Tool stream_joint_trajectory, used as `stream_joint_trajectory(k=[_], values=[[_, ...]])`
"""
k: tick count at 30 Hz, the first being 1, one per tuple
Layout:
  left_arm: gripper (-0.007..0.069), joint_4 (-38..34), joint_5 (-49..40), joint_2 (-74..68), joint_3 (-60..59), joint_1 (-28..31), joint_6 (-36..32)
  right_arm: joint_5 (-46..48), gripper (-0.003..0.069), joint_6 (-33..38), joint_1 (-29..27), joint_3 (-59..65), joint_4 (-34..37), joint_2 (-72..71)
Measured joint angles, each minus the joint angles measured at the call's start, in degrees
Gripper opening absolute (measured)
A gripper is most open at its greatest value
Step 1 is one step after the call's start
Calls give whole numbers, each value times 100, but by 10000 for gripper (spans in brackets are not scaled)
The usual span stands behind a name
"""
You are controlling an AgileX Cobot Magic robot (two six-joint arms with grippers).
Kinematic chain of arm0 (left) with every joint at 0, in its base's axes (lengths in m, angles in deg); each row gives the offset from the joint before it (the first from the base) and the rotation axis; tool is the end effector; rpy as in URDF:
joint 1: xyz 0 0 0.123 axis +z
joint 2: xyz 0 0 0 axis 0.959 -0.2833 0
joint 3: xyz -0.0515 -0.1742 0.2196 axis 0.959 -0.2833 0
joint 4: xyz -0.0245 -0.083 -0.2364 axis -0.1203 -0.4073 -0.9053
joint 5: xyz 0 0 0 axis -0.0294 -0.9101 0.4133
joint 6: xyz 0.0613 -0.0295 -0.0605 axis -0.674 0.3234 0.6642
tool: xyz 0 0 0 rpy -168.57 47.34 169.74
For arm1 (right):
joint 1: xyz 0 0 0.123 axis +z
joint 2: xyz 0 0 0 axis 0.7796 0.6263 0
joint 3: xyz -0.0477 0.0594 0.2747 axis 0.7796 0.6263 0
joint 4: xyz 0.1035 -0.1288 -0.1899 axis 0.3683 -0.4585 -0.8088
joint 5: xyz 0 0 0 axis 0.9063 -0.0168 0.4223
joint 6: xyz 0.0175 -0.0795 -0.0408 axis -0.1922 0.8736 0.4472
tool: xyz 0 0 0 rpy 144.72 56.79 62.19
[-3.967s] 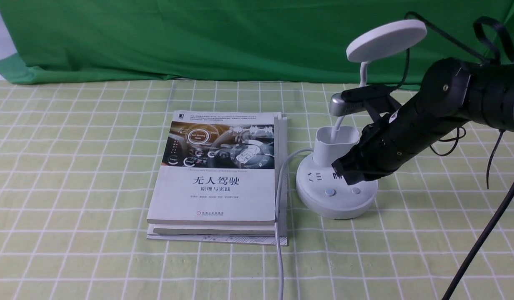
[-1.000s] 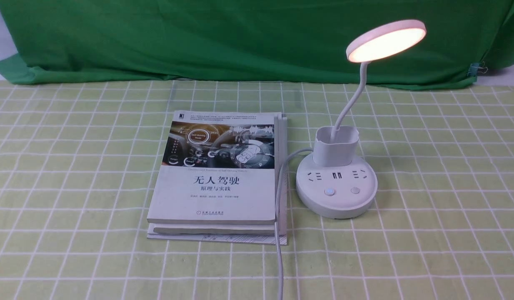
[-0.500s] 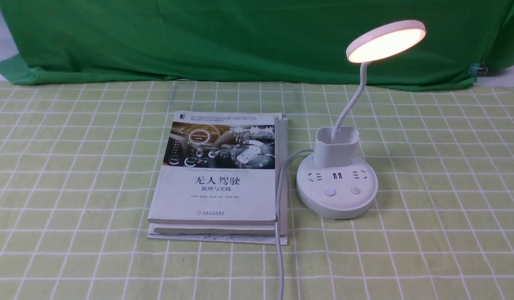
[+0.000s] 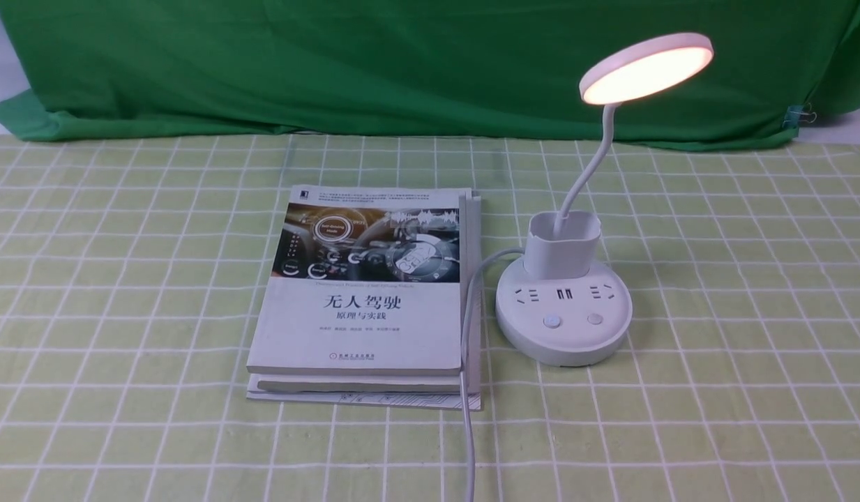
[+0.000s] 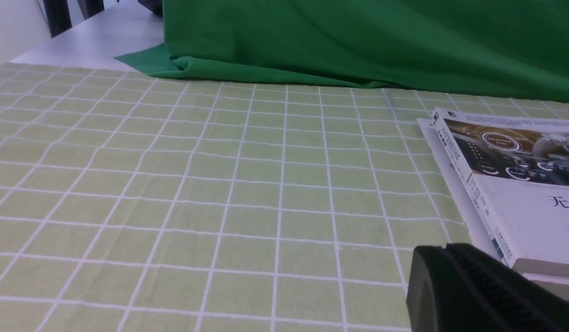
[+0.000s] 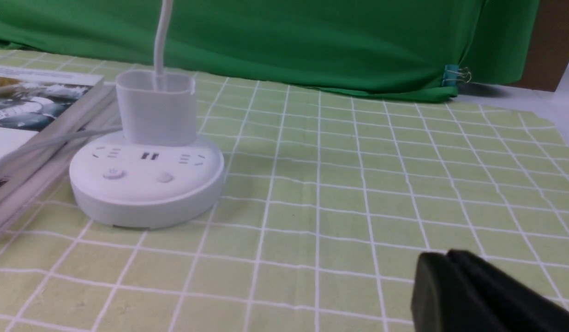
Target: Turn on the table lamp on the green coffee tablecloth with your hand.
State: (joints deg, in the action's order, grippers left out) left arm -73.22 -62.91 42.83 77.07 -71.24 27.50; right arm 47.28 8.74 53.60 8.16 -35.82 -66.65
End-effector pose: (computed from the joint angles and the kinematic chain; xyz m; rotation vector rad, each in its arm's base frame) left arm 0.0554 0.0035 0.1894 -0.0585 1.7236 0.0308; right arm 0.0555 0.0061 0.1893 -0.1628 1.7195 -0.0162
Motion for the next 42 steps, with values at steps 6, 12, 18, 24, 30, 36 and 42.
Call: stream_joint_trajectory(k=[6,12,18,24,30,36,42], values=[[3,0,0,0,0,0,0,0,64,0,0,0,-5,0],[3,0,0,0,0,0,0,0,80,0,0,0,-5,0],[3,0,0,0,0,0,0,0,91,0,0,0,-5,0],[3,0,0,0,0,0,0,0,100,0,0,0,-7,0],[3,0,0,0,0,0,0,0,105,0,0,0,-7,0],[3,0,0,0,0,0,0,0,117,0,0,0,-7,0],[3,0,0,0,0,0,0,0,128,0,0,0,-7,0]])
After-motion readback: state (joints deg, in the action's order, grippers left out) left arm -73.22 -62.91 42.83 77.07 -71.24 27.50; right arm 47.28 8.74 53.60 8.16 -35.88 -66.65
